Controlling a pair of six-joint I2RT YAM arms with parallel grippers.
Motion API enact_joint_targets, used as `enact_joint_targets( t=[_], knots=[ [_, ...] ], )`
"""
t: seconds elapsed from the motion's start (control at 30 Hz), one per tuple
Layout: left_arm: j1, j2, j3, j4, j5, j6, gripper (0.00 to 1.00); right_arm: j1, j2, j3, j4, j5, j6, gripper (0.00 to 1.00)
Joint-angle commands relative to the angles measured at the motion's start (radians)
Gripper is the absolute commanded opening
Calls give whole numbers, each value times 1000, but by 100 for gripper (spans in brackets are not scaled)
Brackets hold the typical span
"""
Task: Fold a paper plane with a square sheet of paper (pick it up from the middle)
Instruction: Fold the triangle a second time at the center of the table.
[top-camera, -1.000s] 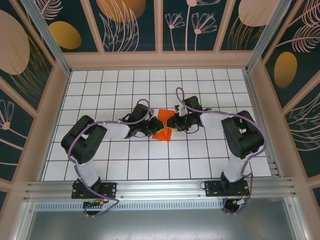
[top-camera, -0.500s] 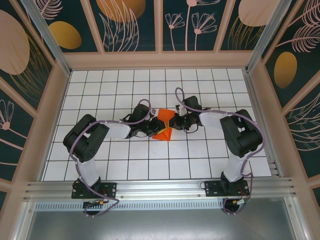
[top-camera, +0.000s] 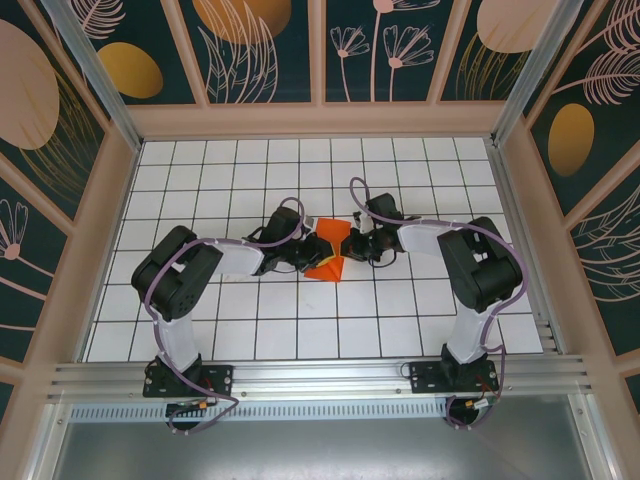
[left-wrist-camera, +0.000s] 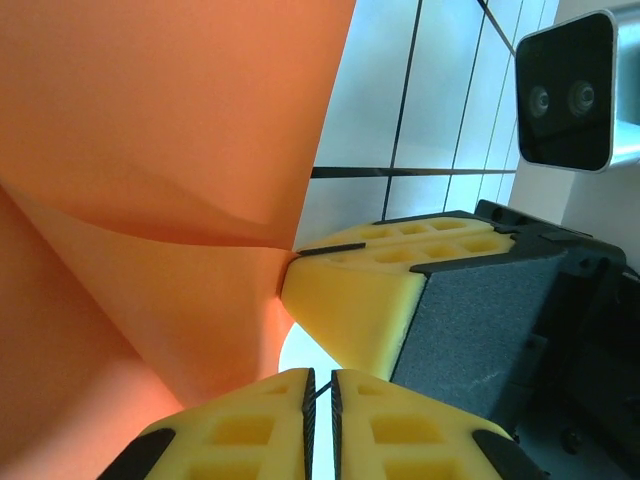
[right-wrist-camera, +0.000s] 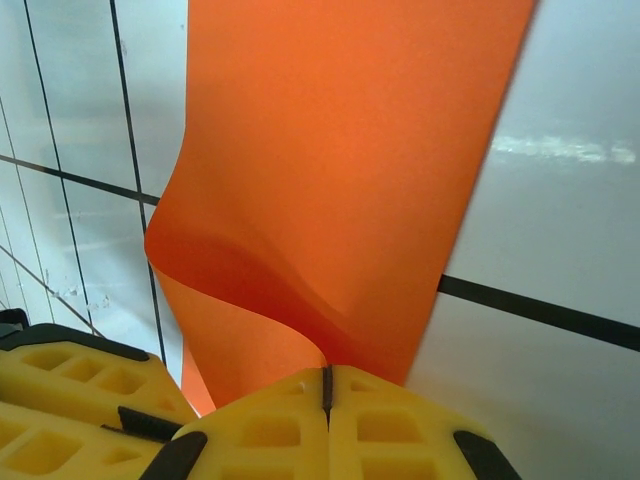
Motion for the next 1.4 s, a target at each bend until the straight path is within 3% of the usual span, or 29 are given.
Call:
enact_joint_targets(
  t=[0.0,1.37],
  knots=[
    [-7,23,26,15,19,5,17,-7,10,18,-19,22,-3,2],
    [-7,87,58,-98,-41,50,15,-11,50,27,-41,21,-5,2]
  ],
)
